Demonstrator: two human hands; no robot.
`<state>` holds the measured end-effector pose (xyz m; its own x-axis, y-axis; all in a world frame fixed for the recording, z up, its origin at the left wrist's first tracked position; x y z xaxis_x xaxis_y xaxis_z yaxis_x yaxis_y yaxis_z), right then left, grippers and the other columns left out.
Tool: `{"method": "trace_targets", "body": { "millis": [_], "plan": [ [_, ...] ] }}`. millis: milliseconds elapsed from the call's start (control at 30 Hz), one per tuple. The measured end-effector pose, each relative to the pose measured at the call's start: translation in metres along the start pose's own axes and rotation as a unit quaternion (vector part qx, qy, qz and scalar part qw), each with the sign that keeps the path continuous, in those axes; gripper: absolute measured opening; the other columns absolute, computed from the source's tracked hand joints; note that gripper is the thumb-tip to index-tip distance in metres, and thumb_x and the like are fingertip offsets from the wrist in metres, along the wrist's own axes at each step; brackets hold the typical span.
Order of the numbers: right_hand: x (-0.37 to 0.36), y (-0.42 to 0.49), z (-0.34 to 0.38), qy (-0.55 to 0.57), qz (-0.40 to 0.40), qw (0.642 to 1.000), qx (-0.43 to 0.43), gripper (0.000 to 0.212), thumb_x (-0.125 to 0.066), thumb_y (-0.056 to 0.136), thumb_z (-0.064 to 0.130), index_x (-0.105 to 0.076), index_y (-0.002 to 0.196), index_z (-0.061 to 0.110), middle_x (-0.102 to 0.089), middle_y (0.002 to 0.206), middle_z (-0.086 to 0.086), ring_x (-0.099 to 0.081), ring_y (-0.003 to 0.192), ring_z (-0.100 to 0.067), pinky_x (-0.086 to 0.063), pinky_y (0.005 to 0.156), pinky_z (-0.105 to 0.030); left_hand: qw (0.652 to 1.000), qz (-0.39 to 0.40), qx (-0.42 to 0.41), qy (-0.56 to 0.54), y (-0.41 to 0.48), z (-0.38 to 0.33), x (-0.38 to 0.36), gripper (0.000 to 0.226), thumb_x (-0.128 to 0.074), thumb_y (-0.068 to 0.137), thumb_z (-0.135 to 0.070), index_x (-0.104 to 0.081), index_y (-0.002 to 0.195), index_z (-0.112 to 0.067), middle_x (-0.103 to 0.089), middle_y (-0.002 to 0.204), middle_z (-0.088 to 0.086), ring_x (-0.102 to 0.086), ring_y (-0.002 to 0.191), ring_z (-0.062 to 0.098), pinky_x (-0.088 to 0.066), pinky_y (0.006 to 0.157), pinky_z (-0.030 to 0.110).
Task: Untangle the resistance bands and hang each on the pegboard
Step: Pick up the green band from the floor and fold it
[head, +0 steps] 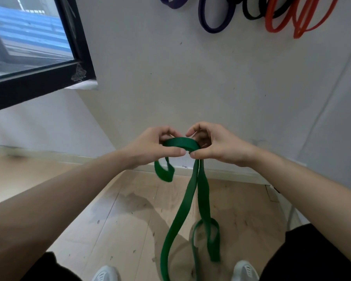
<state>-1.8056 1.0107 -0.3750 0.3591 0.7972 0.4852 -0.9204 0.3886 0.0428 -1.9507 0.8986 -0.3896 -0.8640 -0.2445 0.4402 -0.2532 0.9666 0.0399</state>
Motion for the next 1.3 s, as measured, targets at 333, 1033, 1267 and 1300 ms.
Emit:
{"method": "trace_targets", "body": {
  "millis": [333,1033,1267,1300],
  "plan": [
    [-0.02,0.011,-0.023,0.013,0.018,0.999,-0.023,0.033,-0.079,0.082,0.005,-0.064,0.111,0.012,-0.071,0.093,-0.008,-0.072,0.089,-0.019,-0.058,0.081,-0.032,0.988,-0.119,-0.099,-0.015,0.001,-0.035,0.018,0.034,-0.086,0.074,-0.024,-0.074,0.104,-0.014,-0.076,0.095,0.004,-0.072,0.09,0.015,-0.058,0.084,0.027],
    [0.054,-0.002,-0.002,0.048,-0.192,0.98,0.038,0.025,-0.076,0.088,0.011,-0.072,0.113,0.012,-0.07,0.102,-0.019,-0.068,0.093,-0.025,-0.056,0.096,-0.046,0.993,-0.116,0.022,0.016,-0.001,0.015,0.065,0.042,-0.082,0.068,-0.039,-0.073,0.107,-0.025,-0.076,0.09,-0.001,-0.07,0.086,0.015,-0.053,0.084,0.029],
    [0.044,-0.007,0.027,0.031,-0.179,0.977,0.109,0.03,-0.07,0.094,0.013,-0.068,0.124,0.01,-0.072,0.101,0.003,-0.067,0.094,-0.012,-0.056,0.093,-0.03,0.998,-0.045,0.037,0.017,0.011,0.004,0.033,0.03,-0.085,0.076,-0.022,-0.073,0.104,-0.018,-0.073,0.086,-0.002,-0.072,0.088,0.015,-0.056,0.094,0.036],
    [0.042,-0.007,0.031,0.012,-0.173,0.978,0.115,0.031,-0.069,0.094,0.013,-0.068,0.125,0.011,-0.073,0.104,0.002,-0.067,0.096,-0.013,-0.055,0.093,-0.029,0.999,-0.037,0.029,-0.001,0.013,0.0,0.029,0.032,-0.085,0.074,-0.023,-0.073,0.103,-0.018,-0.073,0.083,-0.007,-0.072,0.086,0.012,-0.055,0.092,0.034]
  ]
}}
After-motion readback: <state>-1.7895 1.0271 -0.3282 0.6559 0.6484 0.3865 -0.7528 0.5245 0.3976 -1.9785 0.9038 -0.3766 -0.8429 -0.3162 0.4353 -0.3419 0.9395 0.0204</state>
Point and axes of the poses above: each hand's wrist, its own y-axis towards the middle knuckle, its own x-axis out of the back of the hand, z = x × y, the point moved 5 cm from there along y, towards the middle knuckle
